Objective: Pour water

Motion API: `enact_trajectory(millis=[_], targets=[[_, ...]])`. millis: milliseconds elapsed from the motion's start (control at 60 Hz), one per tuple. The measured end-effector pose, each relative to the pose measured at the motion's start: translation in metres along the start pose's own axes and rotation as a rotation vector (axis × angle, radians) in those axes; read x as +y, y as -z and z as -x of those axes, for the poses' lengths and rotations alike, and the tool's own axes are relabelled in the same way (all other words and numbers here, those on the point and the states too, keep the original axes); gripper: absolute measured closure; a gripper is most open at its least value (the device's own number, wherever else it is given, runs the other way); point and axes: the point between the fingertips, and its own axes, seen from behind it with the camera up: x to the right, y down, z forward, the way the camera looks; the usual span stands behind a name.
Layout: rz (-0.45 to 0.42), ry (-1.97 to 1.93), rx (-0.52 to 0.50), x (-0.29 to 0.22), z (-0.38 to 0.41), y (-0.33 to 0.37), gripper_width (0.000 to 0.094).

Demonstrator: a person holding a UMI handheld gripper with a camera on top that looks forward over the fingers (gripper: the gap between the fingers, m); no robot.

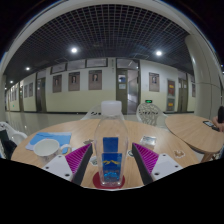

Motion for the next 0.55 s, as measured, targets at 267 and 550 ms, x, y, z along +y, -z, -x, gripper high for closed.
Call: enact_trajectory(millis=[267,550], targets=[[0.023,-0.022,-0.008,0.003,0.006,0.087,0.0091],[0.067,-0.115,-0.181,0.025,0.085,0.115,0.0092]])
